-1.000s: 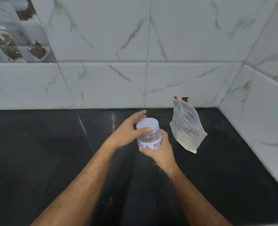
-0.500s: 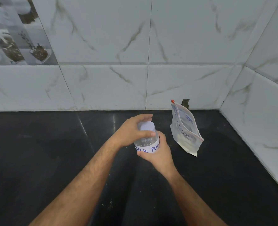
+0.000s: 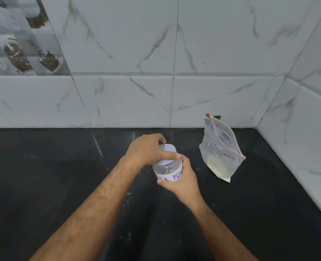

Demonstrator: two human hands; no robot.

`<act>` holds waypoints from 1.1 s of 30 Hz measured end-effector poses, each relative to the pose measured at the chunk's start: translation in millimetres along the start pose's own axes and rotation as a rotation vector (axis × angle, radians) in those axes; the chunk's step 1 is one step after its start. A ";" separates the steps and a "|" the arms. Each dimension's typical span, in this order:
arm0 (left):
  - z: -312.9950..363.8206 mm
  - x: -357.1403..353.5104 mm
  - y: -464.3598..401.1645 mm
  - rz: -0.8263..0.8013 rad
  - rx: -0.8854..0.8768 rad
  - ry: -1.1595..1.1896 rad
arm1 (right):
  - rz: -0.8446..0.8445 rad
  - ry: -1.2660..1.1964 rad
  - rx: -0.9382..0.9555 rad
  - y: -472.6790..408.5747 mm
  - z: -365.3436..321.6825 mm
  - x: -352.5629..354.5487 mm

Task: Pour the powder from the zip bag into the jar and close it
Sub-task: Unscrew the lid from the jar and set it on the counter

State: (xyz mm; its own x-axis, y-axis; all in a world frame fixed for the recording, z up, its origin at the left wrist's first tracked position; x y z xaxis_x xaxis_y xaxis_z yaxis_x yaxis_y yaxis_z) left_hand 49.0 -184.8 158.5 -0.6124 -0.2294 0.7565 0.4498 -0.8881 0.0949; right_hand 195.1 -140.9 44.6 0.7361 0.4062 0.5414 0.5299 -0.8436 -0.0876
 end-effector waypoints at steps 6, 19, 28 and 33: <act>-0.3 1.5 -1.4 -0.005 0.135 -0.248 | 0.014 0.061 0.038 0.9 -1.8 -2.2; 5.3 16.7 -4.9 -0.366 -0.179 0.034 | -0.047 0.063 0.041 -3.6 -5.7 5.9; 0.7 13.1 -6.6 -0.161 0.072 -0.197 | 0.032 0.063 0.056 3.2 -4.9 3.3; 7.5 10.6 3.9 -0.428 -0.115 -0.060 | 0.022 0.066 0.043 0.5 -4.8 3.6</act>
State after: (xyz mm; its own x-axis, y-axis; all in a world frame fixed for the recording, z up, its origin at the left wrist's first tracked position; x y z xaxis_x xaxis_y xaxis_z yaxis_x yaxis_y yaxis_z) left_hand 49.1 -187.7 171.8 -0.6871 0.1891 0.7015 0.0871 -0.9372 0.3379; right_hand 196.0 -141.6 50.5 0.7192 0.3623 0.5928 0.5323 -0.8358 -0.1349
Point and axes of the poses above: each hand's wrist, its own y-axis away from the middle knuckle, its own x-axis out of the back of the hand, z = x × y, the point moved 4 cm from there along -y, towards the middle knuckle, and after that the axes turned 12 degrees about y, right-handed, at the moved point
